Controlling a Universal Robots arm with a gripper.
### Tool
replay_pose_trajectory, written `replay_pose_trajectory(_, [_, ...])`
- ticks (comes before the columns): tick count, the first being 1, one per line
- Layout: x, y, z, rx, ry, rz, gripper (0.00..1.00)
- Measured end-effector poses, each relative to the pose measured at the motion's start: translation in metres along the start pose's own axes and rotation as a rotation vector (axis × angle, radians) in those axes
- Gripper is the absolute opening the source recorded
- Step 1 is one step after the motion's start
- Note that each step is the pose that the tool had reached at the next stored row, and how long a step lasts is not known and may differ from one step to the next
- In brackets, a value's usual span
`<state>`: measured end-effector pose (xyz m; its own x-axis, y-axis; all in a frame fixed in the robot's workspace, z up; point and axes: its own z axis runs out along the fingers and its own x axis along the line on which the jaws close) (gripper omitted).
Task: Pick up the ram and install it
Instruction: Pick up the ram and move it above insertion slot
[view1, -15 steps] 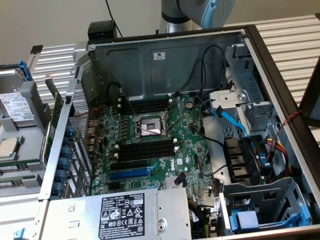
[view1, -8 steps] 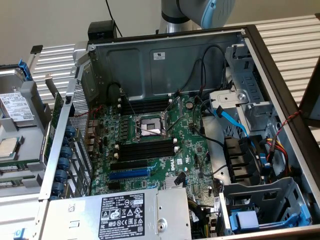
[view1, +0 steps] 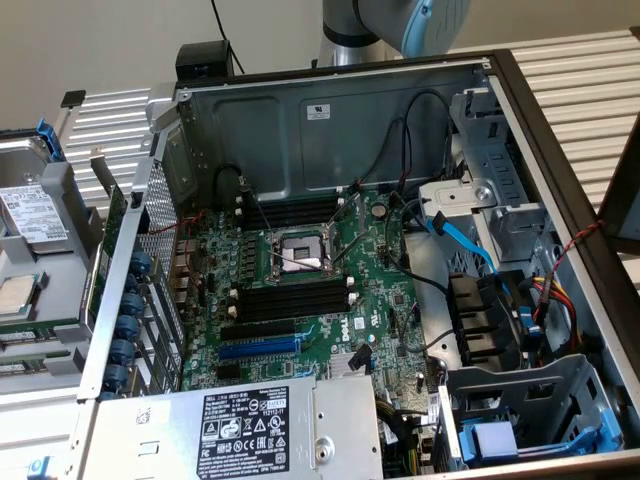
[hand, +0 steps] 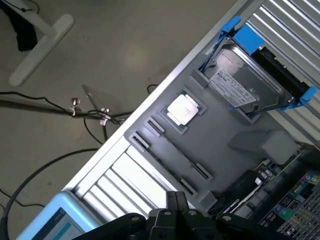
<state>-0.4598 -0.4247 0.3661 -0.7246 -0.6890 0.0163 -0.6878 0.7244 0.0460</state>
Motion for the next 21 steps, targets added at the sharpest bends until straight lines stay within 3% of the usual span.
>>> replay_pose_trajectory(12, [0.0,0.0,0.001,0.0053,0.0083,-0.218,0.11])
replay_pose_trajectory(21, [-0.0001,-0.0001,0.0015,0.0146,0.0102,-0.382,0.11])
